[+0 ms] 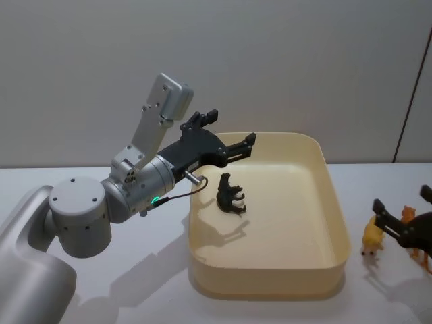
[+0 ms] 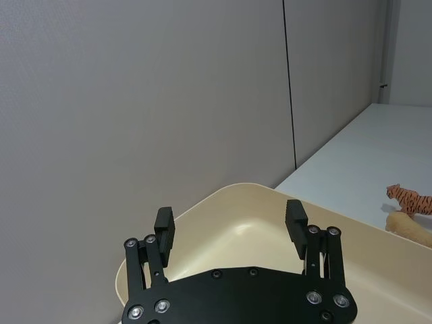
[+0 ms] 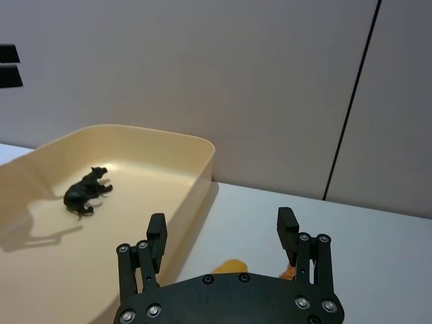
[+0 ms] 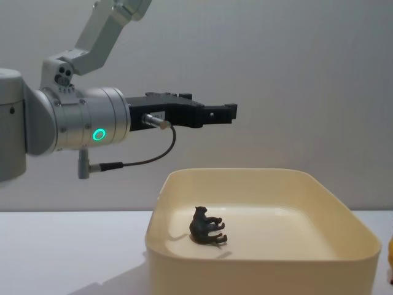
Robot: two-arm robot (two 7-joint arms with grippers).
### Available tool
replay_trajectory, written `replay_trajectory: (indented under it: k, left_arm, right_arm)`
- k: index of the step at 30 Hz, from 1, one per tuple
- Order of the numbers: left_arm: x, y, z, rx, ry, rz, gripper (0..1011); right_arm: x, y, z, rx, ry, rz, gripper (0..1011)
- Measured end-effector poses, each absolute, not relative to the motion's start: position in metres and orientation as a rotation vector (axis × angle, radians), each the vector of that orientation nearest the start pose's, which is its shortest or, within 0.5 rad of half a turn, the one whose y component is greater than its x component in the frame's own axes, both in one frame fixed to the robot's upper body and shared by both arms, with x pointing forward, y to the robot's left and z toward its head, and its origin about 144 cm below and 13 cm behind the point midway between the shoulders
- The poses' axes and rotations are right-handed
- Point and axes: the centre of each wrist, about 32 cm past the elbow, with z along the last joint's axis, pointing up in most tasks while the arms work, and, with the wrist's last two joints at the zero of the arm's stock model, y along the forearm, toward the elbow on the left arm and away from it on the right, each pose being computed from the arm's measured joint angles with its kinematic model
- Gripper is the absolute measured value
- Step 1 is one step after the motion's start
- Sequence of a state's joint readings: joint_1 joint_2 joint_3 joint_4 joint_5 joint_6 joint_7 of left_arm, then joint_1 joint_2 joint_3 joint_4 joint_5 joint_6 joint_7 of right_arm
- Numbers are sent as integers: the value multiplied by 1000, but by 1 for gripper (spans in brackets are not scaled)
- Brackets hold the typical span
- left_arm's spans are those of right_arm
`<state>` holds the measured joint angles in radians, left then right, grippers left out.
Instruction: Pick up the toy alternately with two hands and place it into the central storage box.
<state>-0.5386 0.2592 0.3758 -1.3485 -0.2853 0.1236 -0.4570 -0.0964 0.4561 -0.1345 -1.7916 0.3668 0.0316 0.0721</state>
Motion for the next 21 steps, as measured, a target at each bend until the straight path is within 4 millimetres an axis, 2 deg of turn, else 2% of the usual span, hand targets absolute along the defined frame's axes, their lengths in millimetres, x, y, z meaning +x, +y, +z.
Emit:
replay_trajectory:
  k: [12,21]
  left_arm:
    - [584,209,1260,44,-148,833,1002]
    - [584,209,1260,44,-148,833,1002]
  right_arm:
    - [411,-315,1177,-134,-54,-1333,1000]
    - [406,-327,1167,-212,-39,-1372,1000]
